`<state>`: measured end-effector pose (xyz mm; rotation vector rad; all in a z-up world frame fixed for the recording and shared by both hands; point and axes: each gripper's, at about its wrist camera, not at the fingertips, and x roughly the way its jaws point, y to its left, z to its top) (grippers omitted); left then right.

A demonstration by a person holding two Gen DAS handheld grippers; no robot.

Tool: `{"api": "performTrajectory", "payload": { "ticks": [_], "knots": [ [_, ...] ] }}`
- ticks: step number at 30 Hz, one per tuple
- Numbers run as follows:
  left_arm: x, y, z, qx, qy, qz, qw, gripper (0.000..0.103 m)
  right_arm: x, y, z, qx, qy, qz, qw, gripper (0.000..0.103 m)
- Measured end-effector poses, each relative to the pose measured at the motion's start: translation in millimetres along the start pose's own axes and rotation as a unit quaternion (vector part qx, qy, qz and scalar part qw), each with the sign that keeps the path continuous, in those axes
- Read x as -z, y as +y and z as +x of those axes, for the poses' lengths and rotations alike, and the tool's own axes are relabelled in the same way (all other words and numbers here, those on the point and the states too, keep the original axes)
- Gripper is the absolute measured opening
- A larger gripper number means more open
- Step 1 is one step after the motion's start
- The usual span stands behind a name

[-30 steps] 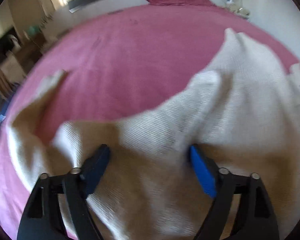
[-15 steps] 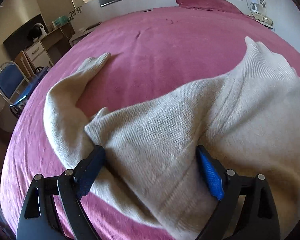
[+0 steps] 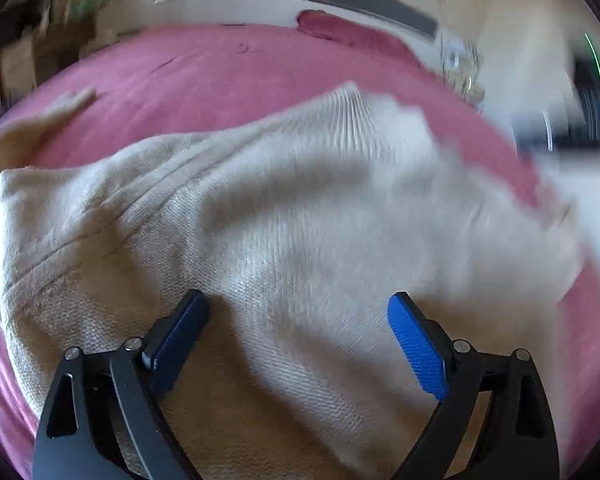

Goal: Fold clothes

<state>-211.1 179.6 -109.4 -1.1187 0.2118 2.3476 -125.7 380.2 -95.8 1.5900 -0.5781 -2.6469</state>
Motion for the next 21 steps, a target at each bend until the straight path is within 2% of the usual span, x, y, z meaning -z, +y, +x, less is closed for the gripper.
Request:
{"api": "performTrajectory", "payload": {
  "ticks": [1, 2, 3, 5, 6, 9, 13, 14, 16, 18, 19, 21],
  "knots": [
    [5.0, -10.8, 1.3, -0.018, -0.007, 0.035, 0.9992, 0.103, -10.3, 12.8, 10.1, -0.022, 0.01, 0.001, 1.0, 0.031],
    [10.1, -21.8, 2.2, -0.036, -0.013, 0.07, 0.9968, 0.103, -19.0, 16.4, 23.9, -0.026, 0.016, 0.004, 1.0, 0.031],
    [11.5, -23.0, 2.2, -0.039, -0.018, 0.07, 0.9966, 0.103, -30.3, 22.8, 39.3, -0.032, 0.028, 0.013, 0.999, 0.031],
    [10.9, -15.9, 2.4, -0.017, -0.016, 0.051, 0.9984, 0.103, -53.0, 23.2, 64.8, -0.035, 0.042, 0.04, 0.998, 0.031],
    [10.5, -11.3, 1.7, -0.003, -0.017, 0.04, 0.999, 0.103, -70.5, 2.2, 88.5, -0.038, 0.046, 0.053, 0.997, 0.031],
    [11.5, -10.2, 0.9, 0.003, -0.022, 0.036, 0.9991, 0.103, -73.8, -16.6, 105.4, -0.042, 0.046, 0.115, 0.991, 0.031],
    [11.5, -12.3, 1.2, 0.002, -0.023, 0.036, 0.9991, 0.103, -73.3, -37.5, 127.6, -0.097, 0.032, 0.188, 0.977, 0.034],
    [11.2, -11.4, 0.9, 0.005, -0.023, 0.034, 0.9992, 0.103, -72.1, -36.4, 128.5, -0.097, 0.026, 0.191, 0.976, 0.024],
    [11.2, -12.5, 0.3, 0.005, -0.024, 0.034, 0.9991, 0.103, -71.7, -31.3, 124.5, -0.101, 0.021, 0.184, 0.977, 0.007],
    [11.1, -13.8, -0.2, 0.004, -0.024, 0.034, 0.9991, 0.103, -75.7, -15.9, 103.4, -0.109, 0.0, 0.143, 0.984, 0.007],
    [11.1, -14.5, -0.4, 0.004, -0.024, 0.034, 0.9991, 0.103, -81.2, -0.4, 85.8, -0.105, -0.021, 0.096, 0.99, 0.007],
    [12.4, -16.1, -1.3, 0.005, -0.024, 0.034, 0.9991, 0.103, -91.5, 30.8, 53.9, -0.063, -0.078, 0.005, 0.995, 0.005]
  ]
}}
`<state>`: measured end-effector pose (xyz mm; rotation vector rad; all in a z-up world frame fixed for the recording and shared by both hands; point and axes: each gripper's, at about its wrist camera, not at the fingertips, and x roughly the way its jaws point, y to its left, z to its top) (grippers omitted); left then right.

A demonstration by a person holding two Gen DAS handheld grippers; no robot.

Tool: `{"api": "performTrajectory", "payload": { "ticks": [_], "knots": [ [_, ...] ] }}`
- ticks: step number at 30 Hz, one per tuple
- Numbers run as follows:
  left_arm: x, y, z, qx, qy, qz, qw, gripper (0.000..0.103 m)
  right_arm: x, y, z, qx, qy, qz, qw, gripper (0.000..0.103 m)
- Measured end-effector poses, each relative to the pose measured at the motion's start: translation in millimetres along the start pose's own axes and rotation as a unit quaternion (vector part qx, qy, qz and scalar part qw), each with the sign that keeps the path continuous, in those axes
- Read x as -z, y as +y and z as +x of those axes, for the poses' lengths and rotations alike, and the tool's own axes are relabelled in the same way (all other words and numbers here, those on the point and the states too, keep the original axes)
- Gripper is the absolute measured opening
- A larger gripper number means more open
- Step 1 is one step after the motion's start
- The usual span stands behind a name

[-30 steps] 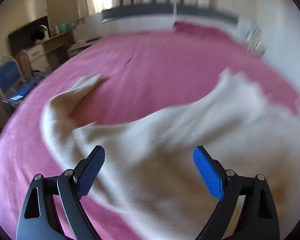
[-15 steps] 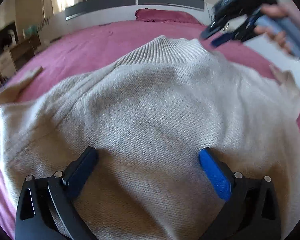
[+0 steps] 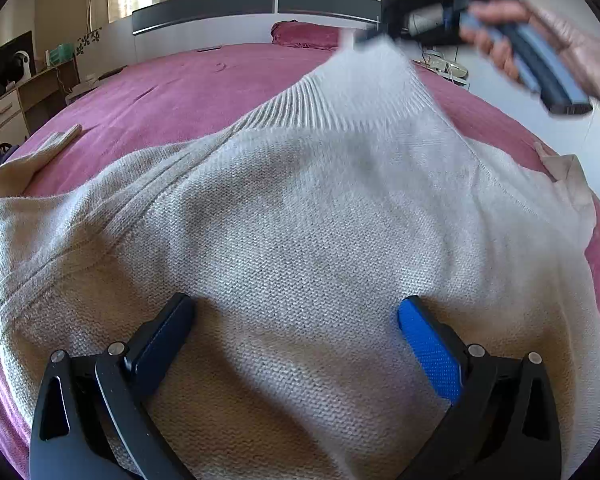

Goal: Fold clothes

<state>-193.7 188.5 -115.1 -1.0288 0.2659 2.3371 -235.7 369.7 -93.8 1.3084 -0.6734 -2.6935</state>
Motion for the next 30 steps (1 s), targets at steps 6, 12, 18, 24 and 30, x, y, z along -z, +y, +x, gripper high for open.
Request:
{"api": "performTrajectory", "payload": {
  "ticks": [6, 12, 18, 24, 30],
  "knots": [
    [0.7, -1.3, 1.9, -0.002, 0.001, 0.001, 1.0, 0.103, -17.0, 58.4, -35.9, 0.173, -0.104, -0.203, 0.958, 0.001],
    [-3.4, -3.3, 0.0, -0.002, 0.007, 0.002, 1.0, 0.103, 8.7, -15.4, -0.4, 0.21, -0.022, -0.069, 0.975, 0.014],
    [-59.4, 27.3, -24.9, -0.029, -0.063, -0.046, 0.9965, 0.103, 64.3, 49.4, -8.8, 0.028, -0.001, -0.141, 0.99, 0.025],
    [-112.3, 88.3, 25.9, -0.076, 0.011, -0.046, 0.996, 0.103, 100.0, 59.6, 21.5, 0.034, 0.059, -0.141, 0.988, 0.025],
    [-110.6, 104.5, 59.6, 0.016, 0.087, -0.079, 0.9929, 0.103, 128.5, 31.5, 40.2, 0.032, 0.085, -0.094, 0.991, 0.025]
  ]
}}
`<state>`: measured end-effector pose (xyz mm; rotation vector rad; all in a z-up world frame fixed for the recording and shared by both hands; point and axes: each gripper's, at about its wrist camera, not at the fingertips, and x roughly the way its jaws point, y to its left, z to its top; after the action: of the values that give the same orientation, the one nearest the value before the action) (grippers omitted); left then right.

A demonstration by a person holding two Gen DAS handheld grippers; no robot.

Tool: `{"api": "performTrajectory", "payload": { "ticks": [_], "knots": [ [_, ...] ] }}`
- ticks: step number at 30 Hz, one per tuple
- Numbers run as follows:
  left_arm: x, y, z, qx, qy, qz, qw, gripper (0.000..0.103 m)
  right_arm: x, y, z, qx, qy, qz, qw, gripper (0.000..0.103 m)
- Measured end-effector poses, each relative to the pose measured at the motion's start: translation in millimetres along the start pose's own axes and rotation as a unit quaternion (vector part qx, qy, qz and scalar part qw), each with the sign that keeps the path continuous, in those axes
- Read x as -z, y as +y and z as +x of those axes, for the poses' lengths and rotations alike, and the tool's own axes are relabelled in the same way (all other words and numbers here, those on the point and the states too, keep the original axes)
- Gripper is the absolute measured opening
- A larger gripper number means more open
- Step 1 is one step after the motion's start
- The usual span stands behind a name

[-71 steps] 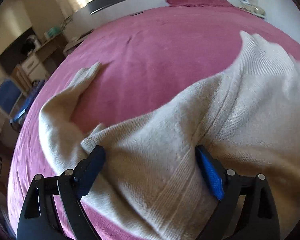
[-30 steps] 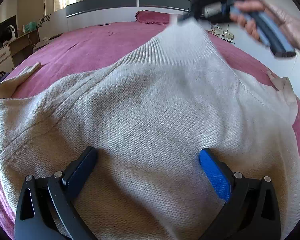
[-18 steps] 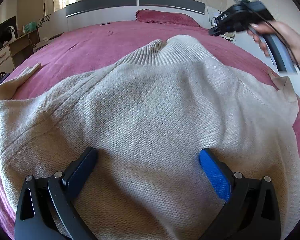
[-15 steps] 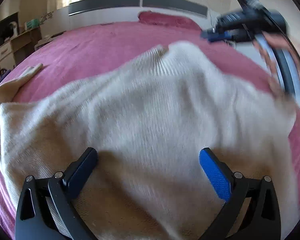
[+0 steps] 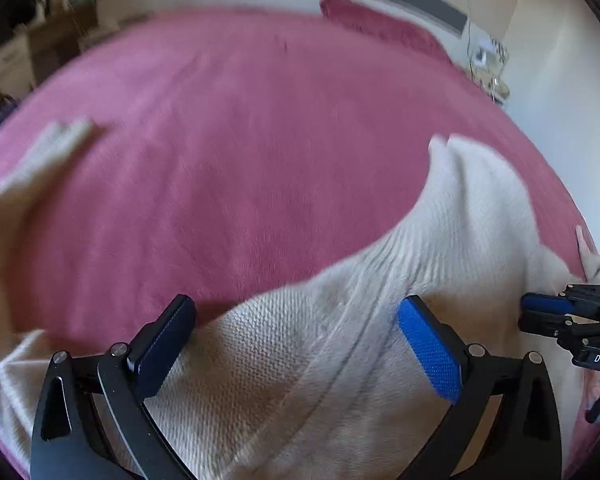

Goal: Fold clothes

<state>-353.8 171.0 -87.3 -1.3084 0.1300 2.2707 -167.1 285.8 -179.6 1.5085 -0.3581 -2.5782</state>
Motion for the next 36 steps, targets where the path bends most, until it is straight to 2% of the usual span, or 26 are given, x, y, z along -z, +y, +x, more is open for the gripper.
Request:
{"api": "performTrajectory", "payload": {
  "ticks": [3, 8, 9, 11, 13, 15, 18, 20, 22, 24, 26, 27, 28, 29, 30, 31, 33, 35, 36],
  "knots": [
    [2.2, -14.7, 10.4, -0.031, 0.018, 0.092, 0.9951, 0.103, 7.5, -0.8, 0.4, -0.014, -0.012, 0.015, 1.0, 0.025],
    [1.3, -18.5, 10.1, -0.034, 0.025, 0.094, 0.9947, 0.102, 15.3, -1.1, 3.7, -0.018, -0.05, 0.036, 0.998, 0.025],
    [2.5, -20.1, 8.5, -0.035, 0.023, 0.099, 0.9942, 0.098, 16.6, 0.1, 5.0, -0.016, -0.059, 0.04, 0.997, 0.025],
    [5.3, -25.7, 0.1, -0.029, 0.011, 0.109, 0.9935, 0.075, 21.3, 3.1, 4.5, -0.009, -0.078, 0.036, 0.996, 0.025],
    [7.6, -33.3, -9.4, -0.022, -0.003, 0.117, 0.9929, 0.015, 29.9, 5.3, 0.5, 0.001, -0.101, 0.028, 0.994, 0.025],
    [8.9, -39.4, -11.1, -0.024, -0.006, 0.122, 0.9923, 0.012, 34.5, 8.6, -1.0, 0.012, -0.114, 0.023, 0.993, 0.025],
    [7.4, -44.4, -21.9, -0.057, -0.04, 0.131, 0.989, 0.011, 32.9, 15.0, 1.0, 0.031, -0.116, 0.015, 0.993, 0.026],
    [5.2, -39.3, -39.8, -0.091, -0.087, 0.115, 0.9854, 0.01, 32.8, 16.9, 0.0, 0.04, -0.117, 0.01, 0.992, 0.026],
    [-3.6, -28.5, -57.4, -0.13, -0.135, 0.096, 0.9775, 0.007, 31.6, 18.5, -1.7, 0.048, -0.115, 0.008, 0.992, 0.026],
    [3.4, -23.0, -67.3, -0.152, -0.153, 0.085, 0.9728, 0.007, 29.0, 21.8, -2.0, 0.045, -0.114, 0.011, 0.992, 0.026],
    [11.4, -13.9, -59.2, -0.191, -0.139, 0.084, 0.968, 0.008, 24.1, 33.4, 5.6, 0.04, -0.104, -0.002, 0.994, 0.026],
    [21.3, -10.2, -48.5, -0.208, -0.107, 0.083, 0.9687, 0.015, 21.7, 39.1, 9.4, 0.038, -0.099, -0.009, 0.994, 0.026],
    [29.0, -4.4, -30.4, -0.207, -0.052, 0.073, 0.9742, 0.018, 19.4, 44.9, 13.0, 0.037, -0.093, -0.017, 0.995, 0.027],
    [32.2, -6.4, -34.3, -0.205, -0.061, 0.068, 0.9746, 0.018, 18.1, 50.6, 14.3, 0.052, -0.086, -0.036, 0.994, 0.027],
    [35.1, -9.3, -40.6, -0.202, -0.077, 0.063, 0.9743, 0.025, 16.7, 55.9, 15.3, 0.065, -0.079, -0.055, 0.993, 0.027],
    [37.9, -12.1, -46.9, -0.199, -0.092, 0.059, 0.9738, 0.032, 14.7, 56.3, 14.6, 0.064, -0.069, -0.061, 0.994, 0.027],
    [41.1, -24.3, -70.4, -0.191, -0.134, 0.043, 0.9714, 0.034, 6.6, 47.5, 4.2, 0.039, -0.053, -0.044, 0.997, 0.027],
    [44.2, -36.9, -94.4, -0.183, -0.176, 0.026, 0.967, 0.036, -2.5, 32.2, -13.9, 0.017, -0.087, -0.008, 0.996, 0.027],
    [40.5, -40.3, -97.4, -0.153, -0.182, 0.018, 0.9713, 0.038, -11.8, 21.6, -20.7, 0.003, -0.1, 0.015, 0.995, 0.027]
  ]
}}
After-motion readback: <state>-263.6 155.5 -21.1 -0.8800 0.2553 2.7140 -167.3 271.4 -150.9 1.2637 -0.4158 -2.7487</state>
